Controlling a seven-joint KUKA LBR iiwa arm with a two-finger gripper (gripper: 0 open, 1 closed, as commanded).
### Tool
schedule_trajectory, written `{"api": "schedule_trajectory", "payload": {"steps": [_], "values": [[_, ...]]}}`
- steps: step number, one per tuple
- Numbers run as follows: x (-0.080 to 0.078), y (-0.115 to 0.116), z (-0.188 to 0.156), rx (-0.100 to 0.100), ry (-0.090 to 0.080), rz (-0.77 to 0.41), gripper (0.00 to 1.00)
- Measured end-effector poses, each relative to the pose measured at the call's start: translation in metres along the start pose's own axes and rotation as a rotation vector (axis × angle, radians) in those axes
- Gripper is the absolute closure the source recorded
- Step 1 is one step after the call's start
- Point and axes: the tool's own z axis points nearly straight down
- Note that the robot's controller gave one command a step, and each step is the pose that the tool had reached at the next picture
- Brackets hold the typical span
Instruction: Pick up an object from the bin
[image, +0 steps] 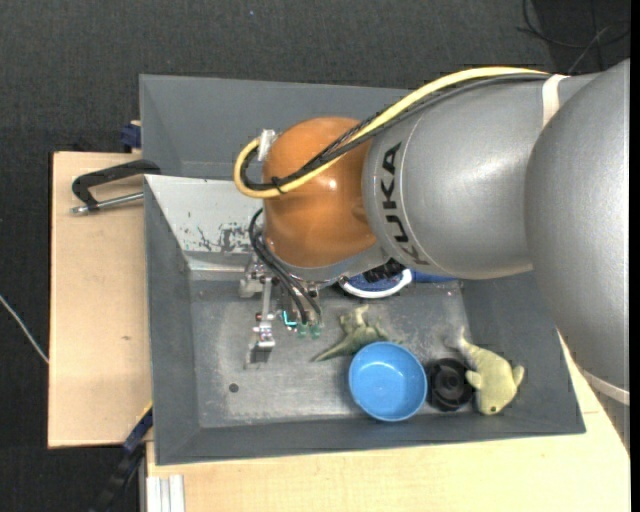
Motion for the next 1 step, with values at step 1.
{"api": "schedule_trajectory", "payload": {"steps": [1], "values": [[-0.0458, -0.1047, 0.0939, 0.0, -0.011, -0.113, 0.0]]}}
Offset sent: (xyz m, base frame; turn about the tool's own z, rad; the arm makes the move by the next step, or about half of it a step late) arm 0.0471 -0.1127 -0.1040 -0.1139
